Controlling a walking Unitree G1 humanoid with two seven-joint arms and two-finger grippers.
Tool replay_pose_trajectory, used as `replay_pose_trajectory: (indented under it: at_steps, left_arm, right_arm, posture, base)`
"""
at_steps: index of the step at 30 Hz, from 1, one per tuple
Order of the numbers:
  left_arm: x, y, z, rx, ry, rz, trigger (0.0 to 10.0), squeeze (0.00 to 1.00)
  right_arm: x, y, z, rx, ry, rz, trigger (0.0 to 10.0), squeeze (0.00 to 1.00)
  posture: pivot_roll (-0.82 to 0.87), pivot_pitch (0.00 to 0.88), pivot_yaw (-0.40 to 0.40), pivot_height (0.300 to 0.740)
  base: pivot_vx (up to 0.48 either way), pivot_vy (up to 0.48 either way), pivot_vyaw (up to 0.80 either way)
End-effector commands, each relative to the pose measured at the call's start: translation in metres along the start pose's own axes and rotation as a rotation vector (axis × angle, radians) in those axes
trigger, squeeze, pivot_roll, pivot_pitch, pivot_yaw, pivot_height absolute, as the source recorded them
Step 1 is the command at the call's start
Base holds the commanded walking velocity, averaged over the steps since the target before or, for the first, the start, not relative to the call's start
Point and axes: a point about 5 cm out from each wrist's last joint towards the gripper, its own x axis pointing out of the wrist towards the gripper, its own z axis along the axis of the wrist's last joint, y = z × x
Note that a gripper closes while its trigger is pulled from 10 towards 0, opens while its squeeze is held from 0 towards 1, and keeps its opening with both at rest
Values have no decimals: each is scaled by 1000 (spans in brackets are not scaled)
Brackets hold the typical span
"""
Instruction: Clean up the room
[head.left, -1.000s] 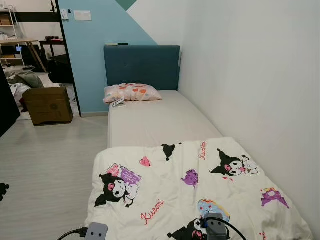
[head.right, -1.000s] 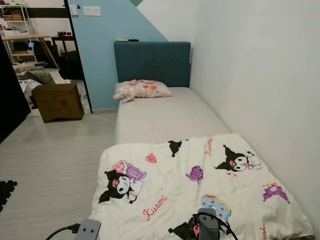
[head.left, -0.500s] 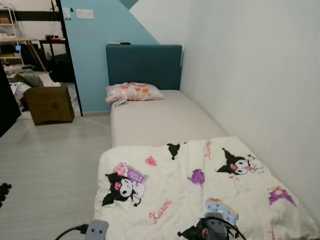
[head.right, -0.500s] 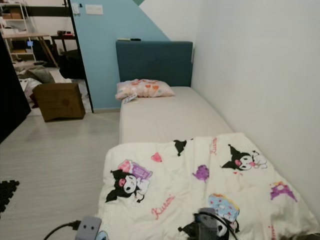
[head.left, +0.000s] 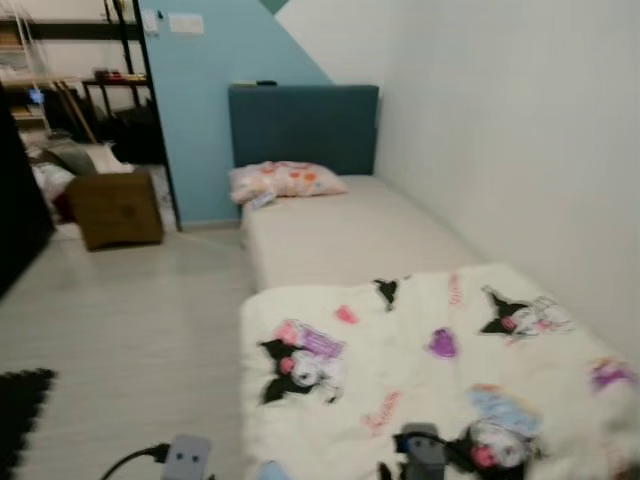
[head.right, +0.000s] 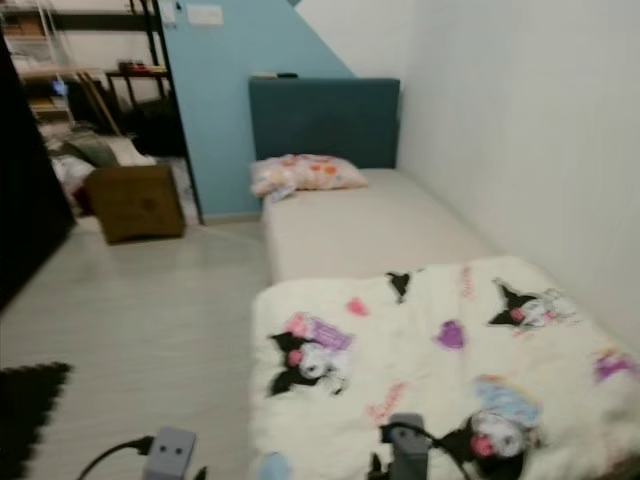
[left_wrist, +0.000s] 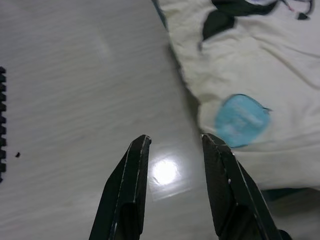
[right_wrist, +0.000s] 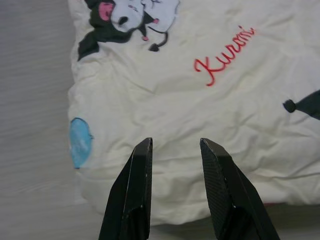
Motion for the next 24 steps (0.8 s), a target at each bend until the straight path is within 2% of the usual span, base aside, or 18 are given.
replay_pose_trajectory:
  at_steps: [1,7,8,12,20,24]
  left_arm:
    - [-2,3,-6,-2,29,5,10000,0]
    - [-2,4,-3,-8,18,8,10000,0]
    - [-2,5,-2,34,13,7,10000,0]
    - [-2,6,-1,50,16,4,10000,0]
    - [-2,8,0,41,15,18,10000,0]
    - [-2,7,3,9,1,23,10000,0]
  right_arm:
    - [-2,2,-5,17,12,-3,10000,0]
    - [-1,2,-6,20,13,-1,10000,0]
    - [-1,2,-5,23,13,0,10000,0]
    - [-1,3,-6,24,13,1,10000,0]
    - [-1,2,-6,25,13,0,10000,0]
    - [-1,1,-5,24,14,-1,10000,0]
  posture:
    - [56,111,-39,688]
    - [59,113,-38,688]
    - [60,113,-38,688]
    - [61,114,-37,688]
    - [62,116,-39,688]
    - [65,117,-39,688]
  base:
    - [0,371,0]
    - [0,359,0]
    - [0,0,0]
    - [0,0,0]
    - [0,-480,0]
    - [0,0,0]
